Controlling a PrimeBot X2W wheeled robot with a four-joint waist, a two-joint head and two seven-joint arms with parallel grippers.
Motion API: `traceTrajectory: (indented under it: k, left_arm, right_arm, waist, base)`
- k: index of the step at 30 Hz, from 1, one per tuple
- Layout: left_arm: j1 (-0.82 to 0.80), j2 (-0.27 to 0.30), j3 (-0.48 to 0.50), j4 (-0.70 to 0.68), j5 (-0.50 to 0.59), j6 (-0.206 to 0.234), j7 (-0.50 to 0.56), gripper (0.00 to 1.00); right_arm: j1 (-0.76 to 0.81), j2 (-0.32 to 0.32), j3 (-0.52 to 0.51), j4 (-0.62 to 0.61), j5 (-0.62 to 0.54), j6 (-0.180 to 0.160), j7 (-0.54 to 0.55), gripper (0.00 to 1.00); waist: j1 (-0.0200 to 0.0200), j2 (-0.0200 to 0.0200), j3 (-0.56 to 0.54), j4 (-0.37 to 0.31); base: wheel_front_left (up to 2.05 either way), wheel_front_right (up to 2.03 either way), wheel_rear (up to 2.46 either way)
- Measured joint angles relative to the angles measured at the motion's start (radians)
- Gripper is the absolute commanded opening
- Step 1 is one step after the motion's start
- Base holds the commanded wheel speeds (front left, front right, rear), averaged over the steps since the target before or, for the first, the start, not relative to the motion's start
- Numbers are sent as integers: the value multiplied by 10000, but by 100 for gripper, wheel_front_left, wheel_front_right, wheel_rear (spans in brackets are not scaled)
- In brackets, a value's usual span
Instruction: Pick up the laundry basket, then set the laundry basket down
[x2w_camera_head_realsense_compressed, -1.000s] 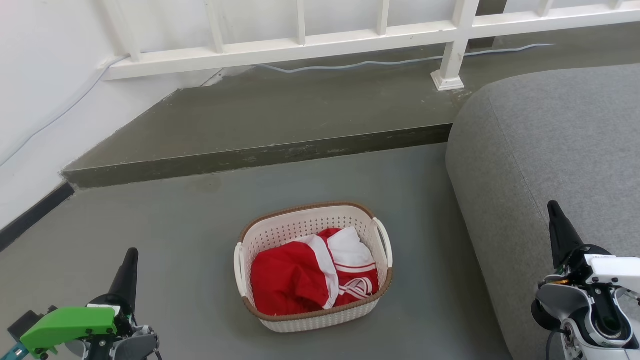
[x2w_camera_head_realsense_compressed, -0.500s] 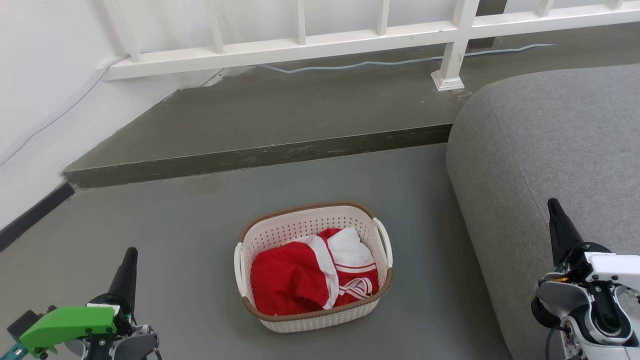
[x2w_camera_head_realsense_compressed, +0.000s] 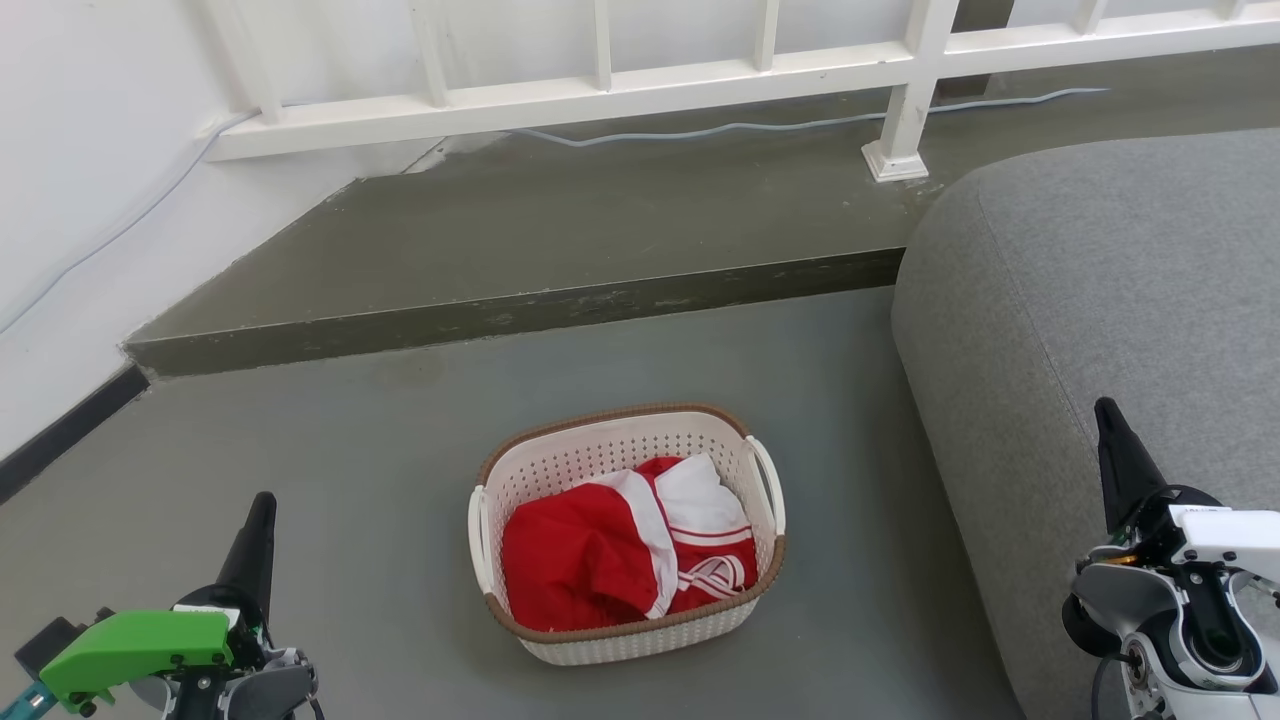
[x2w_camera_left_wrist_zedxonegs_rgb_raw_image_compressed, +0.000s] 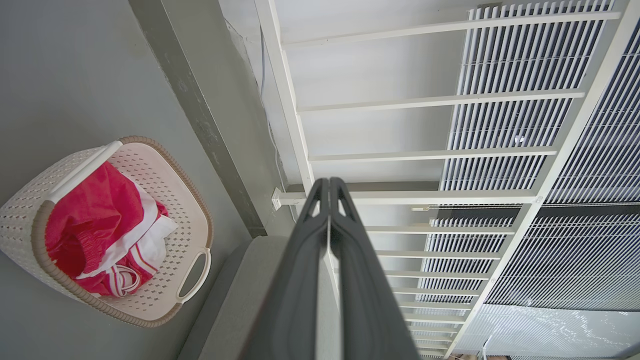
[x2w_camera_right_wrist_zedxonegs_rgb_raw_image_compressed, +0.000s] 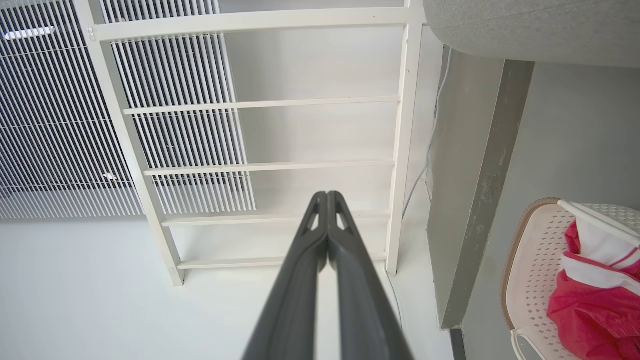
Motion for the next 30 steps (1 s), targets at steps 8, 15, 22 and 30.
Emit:
traceTrajectory:
  k: [8,15,22,30]
  left_arm:
    - [-4,-2,6,40,0,-2,0,0]
    - [-7,-2,13,58,0,-10,0,0]
    - [-9,-4,23,84,0,-10,2,0]
    - [-11,-6,38,105,0,-12,10,0]
  right_arm:
    - [-1,2,-8,12,2,2,2,0]
    - [-3,6,-17,35,0,2,2,0]
    - [-4,10,-21,46,0,2,2,0]
    - [-5,15,-33,54,0,2,54,0]
  waist:
    - [0,0,-1,0]
    - [0,0,-2,0]
    - [0,0,-3,0]
    - [0,0,-3,0]
  base:
    - [0,0,0]
    - [0,0,0]
    - [0,0,0]
    - [0,0,0]
